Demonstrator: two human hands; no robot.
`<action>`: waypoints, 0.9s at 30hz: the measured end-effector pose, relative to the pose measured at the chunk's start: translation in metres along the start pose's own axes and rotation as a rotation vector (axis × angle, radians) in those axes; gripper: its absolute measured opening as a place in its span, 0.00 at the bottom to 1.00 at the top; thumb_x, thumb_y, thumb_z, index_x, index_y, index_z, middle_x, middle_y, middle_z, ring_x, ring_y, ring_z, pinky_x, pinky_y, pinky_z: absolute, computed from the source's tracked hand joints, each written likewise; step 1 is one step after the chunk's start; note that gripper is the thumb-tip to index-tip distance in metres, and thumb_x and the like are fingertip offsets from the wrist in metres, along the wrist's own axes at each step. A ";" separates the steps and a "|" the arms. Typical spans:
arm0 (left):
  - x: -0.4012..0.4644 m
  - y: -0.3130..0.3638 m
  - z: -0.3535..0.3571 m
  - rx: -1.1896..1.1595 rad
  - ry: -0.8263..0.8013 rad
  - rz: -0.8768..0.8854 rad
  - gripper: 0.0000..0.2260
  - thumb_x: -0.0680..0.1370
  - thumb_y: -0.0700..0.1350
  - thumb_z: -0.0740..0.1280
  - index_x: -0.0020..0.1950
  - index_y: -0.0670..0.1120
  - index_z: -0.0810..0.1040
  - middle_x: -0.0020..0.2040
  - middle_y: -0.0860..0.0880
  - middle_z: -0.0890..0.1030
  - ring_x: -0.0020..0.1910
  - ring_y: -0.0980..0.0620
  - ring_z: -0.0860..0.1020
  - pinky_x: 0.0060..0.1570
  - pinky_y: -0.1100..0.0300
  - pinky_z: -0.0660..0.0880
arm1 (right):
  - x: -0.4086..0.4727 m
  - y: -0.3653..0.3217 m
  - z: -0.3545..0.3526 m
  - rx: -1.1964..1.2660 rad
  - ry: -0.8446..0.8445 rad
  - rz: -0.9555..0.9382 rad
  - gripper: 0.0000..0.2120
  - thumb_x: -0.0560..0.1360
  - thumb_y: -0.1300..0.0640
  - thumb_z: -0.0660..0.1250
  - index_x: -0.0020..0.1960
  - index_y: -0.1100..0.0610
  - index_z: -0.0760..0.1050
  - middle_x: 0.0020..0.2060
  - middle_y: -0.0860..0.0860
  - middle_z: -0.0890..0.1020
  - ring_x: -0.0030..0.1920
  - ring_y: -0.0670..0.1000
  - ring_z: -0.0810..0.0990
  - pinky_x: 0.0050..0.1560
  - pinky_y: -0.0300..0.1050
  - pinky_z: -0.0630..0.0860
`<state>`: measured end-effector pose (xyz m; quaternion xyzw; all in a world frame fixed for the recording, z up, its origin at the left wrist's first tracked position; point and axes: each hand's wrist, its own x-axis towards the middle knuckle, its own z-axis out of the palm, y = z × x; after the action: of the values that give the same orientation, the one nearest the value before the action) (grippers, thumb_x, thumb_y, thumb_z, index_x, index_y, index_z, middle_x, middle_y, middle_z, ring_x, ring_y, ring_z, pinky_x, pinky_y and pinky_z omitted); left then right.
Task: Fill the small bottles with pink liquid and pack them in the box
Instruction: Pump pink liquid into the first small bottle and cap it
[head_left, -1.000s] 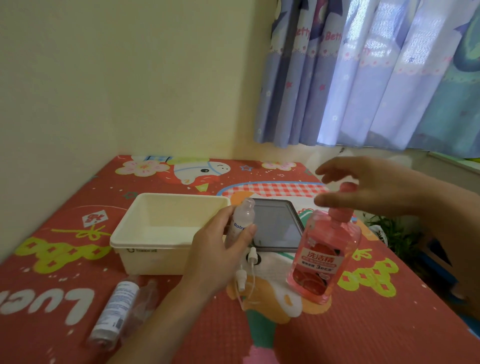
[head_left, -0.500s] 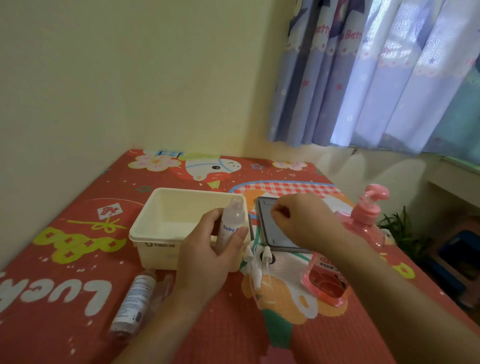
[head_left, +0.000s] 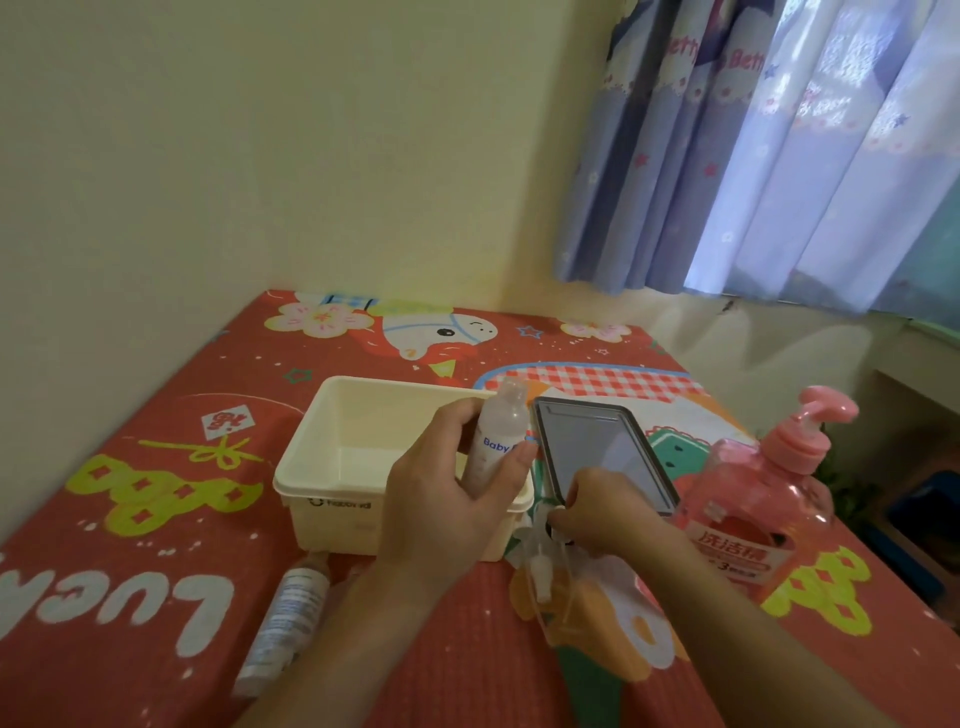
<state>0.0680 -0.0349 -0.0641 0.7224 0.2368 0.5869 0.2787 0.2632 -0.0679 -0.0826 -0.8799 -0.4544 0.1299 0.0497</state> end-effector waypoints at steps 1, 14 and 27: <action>0.003 0.001 0.001 -0.010 0.001 0.007 0.13 0.75 0.63 0.67 0.58 0.65 0.69 0.52 0.64 0.78 0.46 0.63 0.79 0.35 0.71 0.73 | 0.000 0.000 0.001 0.002 -0.009 0.005 0.07 0.74 0.51 0.69 0.42 0.54 0.76 0.36 0.51 0.82 0.35 0.50 0.82 0.39 0.43 0.82; 0.030 -0.005 0.005 -0.058 -0.042 0.039 0.12 0.76 0.61 0.67 0.56 0.63 0.71 0.49 0.61 0.79 0.43 0.60 0.80 0.32 0.73 0.72 | -0.028 -0.008 -0.050 0.081 0.192 -0.041 0.09 0.75 0.49 0.70 0.49 0.54 0.75 0.39 0.50 0.82 0.39 0.50 0.82 0.41 0.47 0.82; 0.037 -0.012 -0.016 -0.024 -0.279 -0.072 0.20 0.72 0.73 0.63 0.57 0.64 0.71 0.49 0.65 0.80 0.48 0.63 0.80 0.40 0.67 0.76 | -0.101 -0.069 -0.182 0.875 0.869 -0.600 0.03 0.76 0.56 0.70 0.46 0.48 0.80 0.33 0.48 0.84 0.33 0.49 0.85 0.35 0.42 0.83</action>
<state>0.0600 0.0008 -0.0436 0.7846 0.2146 0.4732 0.3383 0.2033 -0.1040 0.1254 -0.5872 -0.5229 -0.0828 0.6123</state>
